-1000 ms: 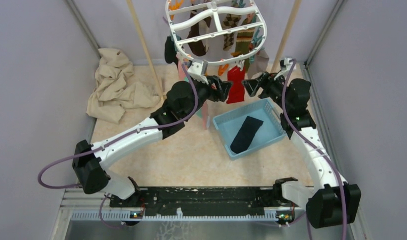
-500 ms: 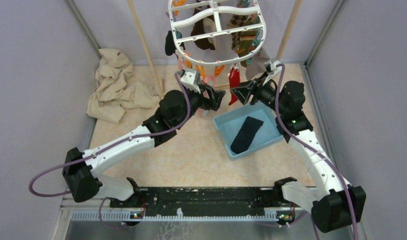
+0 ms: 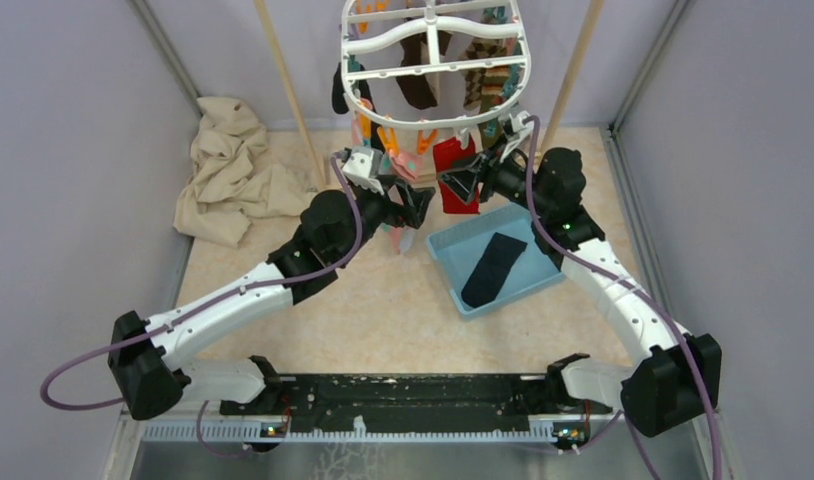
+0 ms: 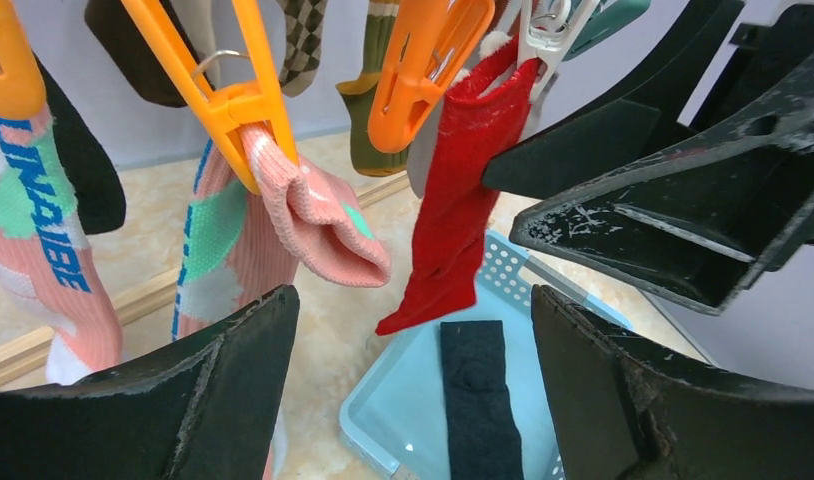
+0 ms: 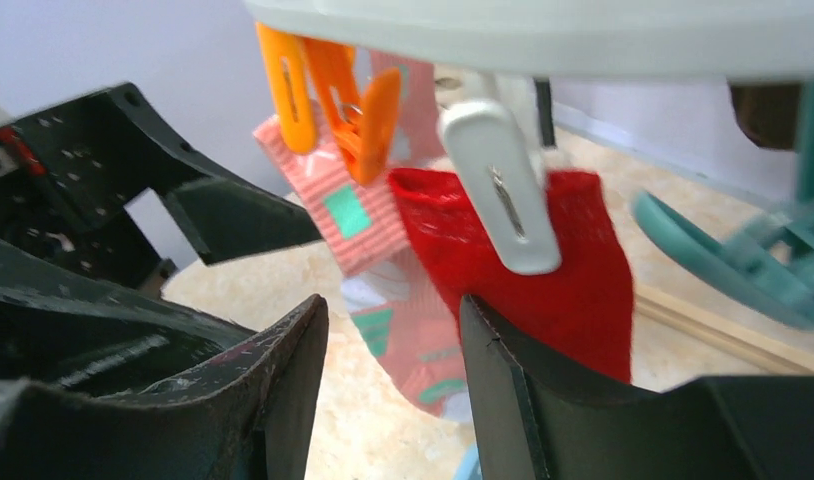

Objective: Clip the socks to the hanger
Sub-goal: Clamp the sock onto the hanger, then open the clamp at the hanger.

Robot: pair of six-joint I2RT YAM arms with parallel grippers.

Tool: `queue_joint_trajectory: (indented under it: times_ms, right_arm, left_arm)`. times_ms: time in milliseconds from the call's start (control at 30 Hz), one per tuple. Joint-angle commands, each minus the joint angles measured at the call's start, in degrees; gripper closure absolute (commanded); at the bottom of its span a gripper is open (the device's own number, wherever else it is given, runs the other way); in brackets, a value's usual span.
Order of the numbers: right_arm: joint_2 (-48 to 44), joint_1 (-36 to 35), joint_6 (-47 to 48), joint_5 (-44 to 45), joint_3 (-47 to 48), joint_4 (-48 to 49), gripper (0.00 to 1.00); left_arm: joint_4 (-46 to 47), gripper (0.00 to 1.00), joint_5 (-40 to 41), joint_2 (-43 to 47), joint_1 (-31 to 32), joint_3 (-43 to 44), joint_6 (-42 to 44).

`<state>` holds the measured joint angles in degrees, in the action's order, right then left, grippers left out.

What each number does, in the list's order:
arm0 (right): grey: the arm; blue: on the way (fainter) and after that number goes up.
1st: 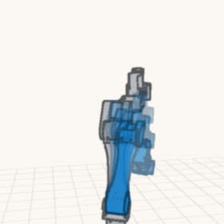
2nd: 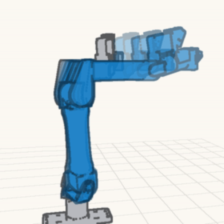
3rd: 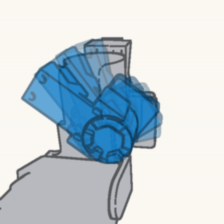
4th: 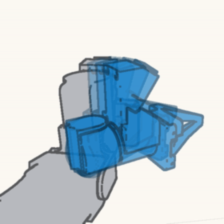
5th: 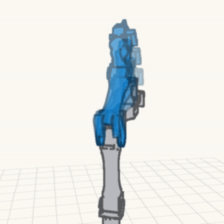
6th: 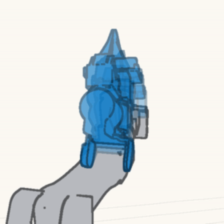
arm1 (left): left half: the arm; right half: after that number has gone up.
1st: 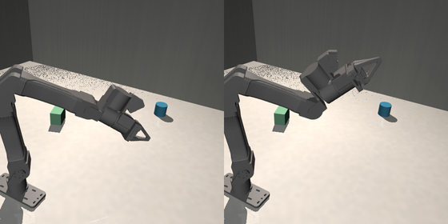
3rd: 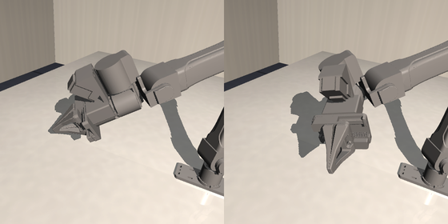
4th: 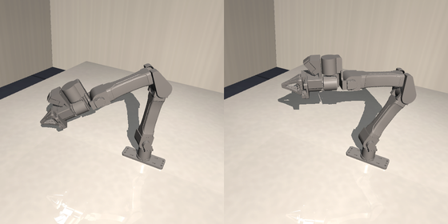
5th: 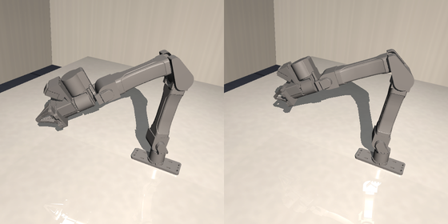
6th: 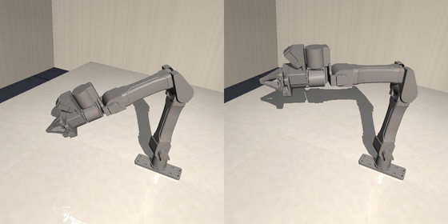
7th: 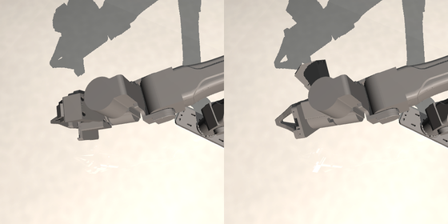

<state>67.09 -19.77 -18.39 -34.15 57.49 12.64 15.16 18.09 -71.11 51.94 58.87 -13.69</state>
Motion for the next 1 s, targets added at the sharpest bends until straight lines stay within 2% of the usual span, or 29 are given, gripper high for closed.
queue_joint_trajectory:
  times_ms: [0,300,533,833,967]
  right_arm:
    - [0.83,-3.75,1.91,1.57,5.42,4.06,0.48]
    - [3.33,-6.75,2.2,3.61,8.33,4.4,0.49]
    - [3.59,-6.77,2.86,9.0,7.69,3.71,0.55]
    - [-3.94,-6.37,5.41,16.93,2.32,-0.38,0.55]
    - [-8.83,-3.15,2.45,16.22,-2.5,0.07,0.55]
  left_arm:
    - [-0.56,0.09,1.37,0.96,-0.48,-0.68,0.86]
    - [0.59,0.11,3.53,1.67,-0.61,-1.39,1.89]
    - [4.02,0.13,11.34,0.23,-0.53,1.57,5.13]
    - [1.01,0.15,11.09,-2.68,0.06,8.01,4.37]
    - [1.01,0.15,11.43,-4.02,0.44,8.98,4.91]
